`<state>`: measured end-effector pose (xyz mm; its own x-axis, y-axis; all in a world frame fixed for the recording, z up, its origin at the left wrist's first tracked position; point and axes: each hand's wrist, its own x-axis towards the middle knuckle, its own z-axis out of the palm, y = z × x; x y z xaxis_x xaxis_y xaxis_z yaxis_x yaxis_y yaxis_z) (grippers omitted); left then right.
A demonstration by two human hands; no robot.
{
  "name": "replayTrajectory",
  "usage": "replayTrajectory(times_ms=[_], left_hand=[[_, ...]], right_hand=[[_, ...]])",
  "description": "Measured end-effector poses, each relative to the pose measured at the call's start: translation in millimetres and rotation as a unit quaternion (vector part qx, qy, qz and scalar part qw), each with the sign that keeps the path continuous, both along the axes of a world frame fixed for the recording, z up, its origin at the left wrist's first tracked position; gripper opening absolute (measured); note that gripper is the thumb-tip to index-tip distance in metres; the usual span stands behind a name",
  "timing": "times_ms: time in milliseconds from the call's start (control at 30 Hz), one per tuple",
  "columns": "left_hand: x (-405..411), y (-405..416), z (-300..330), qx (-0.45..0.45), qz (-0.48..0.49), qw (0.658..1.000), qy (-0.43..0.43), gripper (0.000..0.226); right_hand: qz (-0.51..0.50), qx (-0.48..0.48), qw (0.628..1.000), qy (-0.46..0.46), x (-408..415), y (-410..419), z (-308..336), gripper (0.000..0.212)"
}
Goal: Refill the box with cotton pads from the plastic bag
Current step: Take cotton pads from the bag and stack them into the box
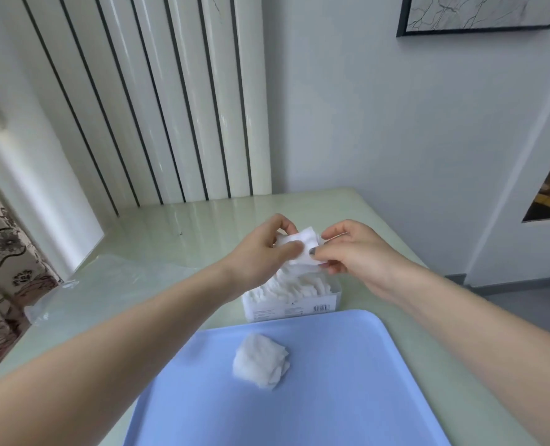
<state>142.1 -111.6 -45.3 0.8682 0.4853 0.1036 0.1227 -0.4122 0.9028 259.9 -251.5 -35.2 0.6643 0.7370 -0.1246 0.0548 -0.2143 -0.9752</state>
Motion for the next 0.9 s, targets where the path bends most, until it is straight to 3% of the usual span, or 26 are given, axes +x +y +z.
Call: replayTrajectory(times_ms=[167, 300, 400, 467, 533, 600, 633, 767, 900], left_hand=[[28.8, -5.9, 1.9, -0.031, -0.002, 0.999, -0.011, 0.022], [43.8, -7.9, -2.8, 0.018, 0.004, 1.000, 0.014, 0.022], [50.6, -5.3, -13.3, 0.072, 0.014, 0.996, 0.047, 0.023], [49.4, 2.0, -25.3, 0.205, -0.019, 0.975, 0.079, 0.021], [45.1, 8.9, -39.5, 0.366, -0.091, 0.918, 0.121, 0.026], [41.9, 11.1, -50.2, 0.456, -0.137, 0.863, 0.169, 0.030], [41.1, 11.6, -54.0, 0.462, -0.143, 0.856, 0.182, 0.030], [37.2, 14.9, -62.2, 0.400, -0.148, 0.889, 0.165, 0.022], [29.3, 25.7, -67.4, 0.404, -0.156, 0.888, 0.154, 0.020]], right_hand=[[0.099, 0.038, 0.974, 0.198, 30.5, -5.5, -0.7, 0.027], [0.092, 0.049, 0.971, 0.214, 42.5, -3.1, -9.7, 0.030], [0.049, -0.001, 0.991, 0.125, 56.9, -2.3, -16.9, 0.024], [-0.020, -0.053, 0.998, 0.003, 67.9, -2.7, -21.3, 0.014], [-0.065, -0.099, 0.988, -0.097, 74.7, -4.0, -21.6, 0.010], [-0.063, -0.123, 0.982, -0.126, 77.3, -4.3, -20.8, 0.015], [-0.055, -0.130, 0.981, -0.132, 77.0, -2.9, -20.8, 0.016], [-0.024, -0.129, 0.981, -0.145, 67.1, 6.2, -21.4, 0.021], [0.030, -0.169, 0.963, -0.208, 52.7, 16.5, -23.3, 0.027]])
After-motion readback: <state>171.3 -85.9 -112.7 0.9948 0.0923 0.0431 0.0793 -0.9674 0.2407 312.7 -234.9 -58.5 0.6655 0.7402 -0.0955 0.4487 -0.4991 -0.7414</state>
